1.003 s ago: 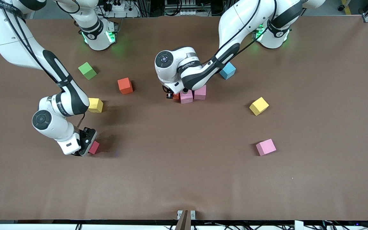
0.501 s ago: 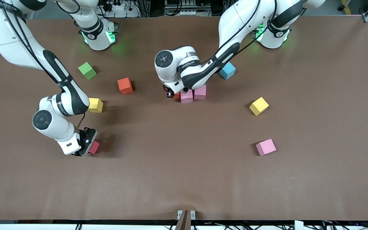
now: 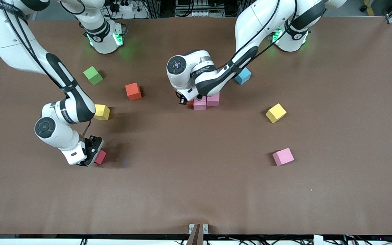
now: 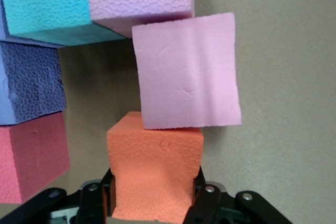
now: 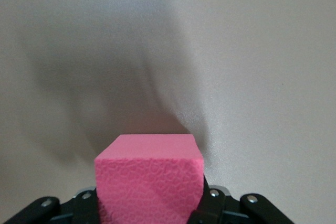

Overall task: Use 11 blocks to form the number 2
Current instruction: 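Place the orange cube by the pink cube while the right gripper grasps magenta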

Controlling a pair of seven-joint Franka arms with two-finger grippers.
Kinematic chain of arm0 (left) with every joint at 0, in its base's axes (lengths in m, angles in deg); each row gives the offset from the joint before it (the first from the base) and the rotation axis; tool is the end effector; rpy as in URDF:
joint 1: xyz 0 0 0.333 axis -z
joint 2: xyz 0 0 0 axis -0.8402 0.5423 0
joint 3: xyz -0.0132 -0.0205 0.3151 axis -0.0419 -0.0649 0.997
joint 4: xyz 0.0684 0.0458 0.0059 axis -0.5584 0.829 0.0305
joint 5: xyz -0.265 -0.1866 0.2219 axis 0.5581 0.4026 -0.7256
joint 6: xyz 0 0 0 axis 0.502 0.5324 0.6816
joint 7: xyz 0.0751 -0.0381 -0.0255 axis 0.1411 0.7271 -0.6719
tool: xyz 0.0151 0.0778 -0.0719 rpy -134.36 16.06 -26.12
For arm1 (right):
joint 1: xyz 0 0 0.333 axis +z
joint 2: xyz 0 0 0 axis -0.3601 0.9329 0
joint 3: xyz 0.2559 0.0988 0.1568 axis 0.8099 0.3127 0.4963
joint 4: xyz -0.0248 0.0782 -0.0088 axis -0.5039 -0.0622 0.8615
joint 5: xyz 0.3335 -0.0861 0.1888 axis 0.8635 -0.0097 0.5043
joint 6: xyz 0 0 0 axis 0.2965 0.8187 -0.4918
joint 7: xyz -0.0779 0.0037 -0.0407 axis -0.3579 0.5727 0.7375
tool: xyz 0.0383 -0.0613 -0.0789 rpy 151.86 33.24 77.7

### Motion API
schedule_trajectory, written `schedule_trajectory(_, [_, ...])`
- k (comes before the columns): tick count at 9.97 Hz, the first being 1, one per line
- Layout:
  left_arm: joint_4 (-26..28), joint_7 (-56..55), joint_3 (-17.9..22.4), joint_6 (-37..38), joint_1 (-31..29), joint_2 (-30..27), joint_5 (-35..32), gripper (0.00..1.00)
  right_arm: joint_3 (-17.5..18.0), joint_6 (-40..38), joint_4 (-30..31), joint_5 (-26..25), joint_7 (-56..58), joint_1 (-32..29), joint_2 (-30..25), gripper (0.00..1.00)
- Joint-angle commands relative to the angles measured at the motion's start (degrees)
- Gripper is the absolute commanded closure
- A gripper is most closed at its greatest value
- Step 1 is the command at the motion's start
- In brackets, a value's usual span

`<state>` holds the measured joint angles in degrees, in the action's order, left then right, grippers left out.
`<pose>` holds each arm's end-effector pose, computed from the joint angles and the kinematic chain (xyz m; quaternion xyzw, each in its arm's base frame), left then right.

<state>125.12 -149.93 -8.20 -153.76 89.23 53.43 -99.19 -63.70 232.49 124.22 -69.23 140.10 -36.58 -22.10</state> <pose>0.3818 -0.5908 0.2057 -0.7400 -0.6684 0.0531 0.0532 0.6506 0.0323 0.1886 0.8112 0.5830 0.0445 0.0132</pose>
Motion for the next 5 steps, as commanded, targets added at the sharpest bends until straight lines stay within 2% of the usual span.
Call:
schedule_trajectory(1, [2.06, 1.45, 0.34, 0.62, -0.96, -0.75, 0.87, 0.65, -0.14, 0.04, -0.72, -0.88, -0.58, 0.35, 0.26, 0.40])
schedule_trajectory(2, [2.33, 1.45, 0.34, 0.71, -0.87, -0.75, 0.78, 0.63, -0.14, 0.04, -0.72, -0.88, -0.58, 0.35, 0.26, 0.40])
schedule_trajectory(3, [2.33, 1.53, 0.34, 0.71, -0.87, -0.84, 0.78, 0.44, -0.14, 0.04, -0.72, -0.88, -0.58, 0.35, 0.26, 0.40])
schedule_trajectory(4, [2.16, 1.62, 0.34, 0.71, -0.70, -0.75, 0.87, 0.00, -0.14, 0.04, -0.72, -0.97, -0.58, 0.44, 0.26, 0.40])
schedule_trajectory(5, [2.07, 1.53, 0.34, 0.63, -0.52, -0.75, 0.87, 0.00, -0.14, 0.04, -0.72, -0.97, -0.58, 0.44, 0.26, 0.40])
